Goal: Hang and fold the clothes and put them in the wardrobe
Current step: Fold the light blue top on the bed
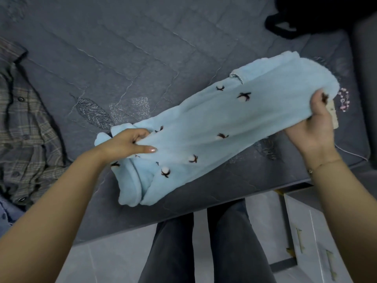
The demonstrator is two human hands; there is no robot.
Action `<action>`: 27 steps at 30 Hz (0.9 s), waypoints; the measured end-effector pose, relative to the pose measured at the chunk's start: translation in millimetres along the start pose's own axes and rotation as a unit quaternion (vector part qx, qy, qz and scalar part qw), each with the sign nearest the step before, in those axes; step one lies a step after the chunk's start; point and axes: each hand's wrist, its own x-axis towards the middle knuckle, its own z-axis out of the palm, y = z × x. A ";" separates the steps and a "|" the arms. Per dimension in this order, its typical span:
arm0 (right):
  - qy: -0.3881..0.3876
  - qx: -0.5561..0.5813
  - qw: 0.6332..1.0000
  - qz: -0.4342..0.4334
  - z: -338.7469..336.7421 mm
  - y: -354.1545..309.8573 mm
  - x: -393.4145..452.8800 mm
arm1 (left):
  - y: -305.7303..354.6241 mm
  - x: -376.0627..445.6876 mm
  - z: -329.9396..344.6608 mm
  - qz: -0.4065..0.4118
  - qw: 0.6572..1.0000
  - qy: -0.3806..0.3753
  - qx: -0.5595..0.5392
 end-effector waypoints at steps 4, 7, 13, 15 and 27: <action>0.077 -0.098 0.992 0.022 -2.1 -6.4 40.3 | 9.6 32.5 2.9 -0.026 0.992 0.100 0.067; 0.183 -0.208 0.958 0.073 -16.5 16.2 72.5 | 9.3 52.4 16.2 -0.099 0.941 0.128 0.298; 0.160 -0.182 0.968 0.065 -34.3 24.7 98.8 | 31.4 42.9 86.0 0.050 0.839 0.415 0.349; 0.145 -0.198 0.968 0.043 -38.4 19.2 101.2 | 31.3 36.2 101.7 0.011 0.826 0.533 0.184; 0.129 -0.474 0.862 -0.122 -34.3 -14.9 105.2 | 35.9 65.5 168.2 -0.190 0.691 0.462 -0.523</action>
